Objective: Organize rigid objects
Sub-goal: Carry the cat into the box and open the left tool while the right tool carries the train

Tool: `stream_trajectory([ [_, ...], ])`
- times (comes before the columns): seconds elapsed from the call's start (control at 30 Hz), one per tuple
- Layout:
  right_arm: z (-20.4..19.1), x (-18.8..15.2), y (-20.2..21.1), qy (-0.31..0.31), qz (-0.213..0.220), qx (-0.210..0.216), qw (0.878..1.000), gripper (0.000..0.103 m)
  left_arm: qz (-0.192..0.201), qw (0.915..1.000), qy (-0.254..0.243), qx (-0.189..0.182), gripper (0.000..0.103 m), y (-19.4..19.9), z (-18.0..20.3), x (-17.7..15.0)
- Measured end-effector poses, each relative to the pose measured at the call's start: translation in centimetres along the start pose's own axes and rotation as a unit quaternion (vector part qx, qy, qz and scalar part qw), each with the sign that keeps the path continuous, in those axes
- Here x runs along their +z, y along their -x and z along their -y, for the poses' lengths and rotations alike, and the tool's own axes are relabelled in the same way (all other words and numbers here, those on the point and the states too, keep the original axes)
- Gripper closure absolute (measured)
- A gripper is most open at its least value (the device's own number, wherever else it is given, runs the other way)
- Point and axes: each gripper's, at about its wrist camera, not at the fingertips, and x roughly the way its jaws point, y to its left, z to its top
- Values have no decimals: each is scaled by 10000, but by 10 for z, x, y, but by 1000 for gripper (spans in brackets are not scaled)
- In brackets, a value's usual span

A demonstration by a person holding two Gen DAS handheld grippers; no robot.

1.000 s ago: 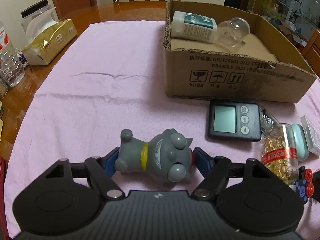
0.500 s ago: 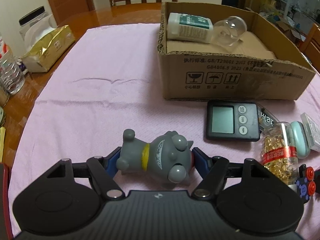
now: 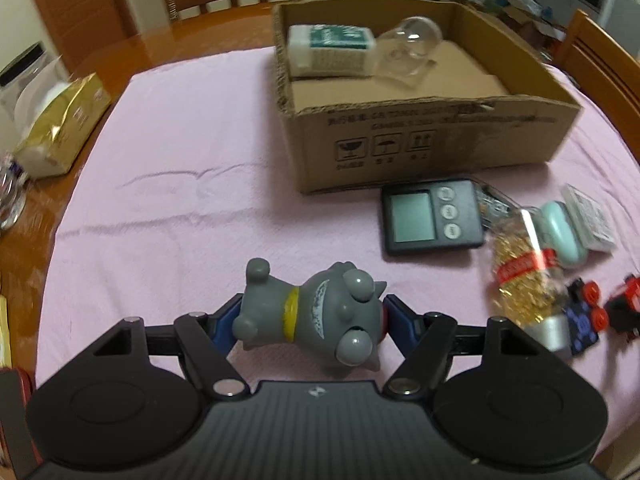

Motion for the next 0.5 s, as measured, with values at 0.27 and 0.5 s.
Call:
stream_trajectory([
  [0.27, 2, 13, 17, 201, -62, 88, 9997, 49, 38, 9980, -576, -248, 31, 28, 1, 1],
  [0.5, -3, 38, 43, 402, 88, 370, 9985, 49, 111, 9947, -890, -502, 31, 58, -1, 14],
])
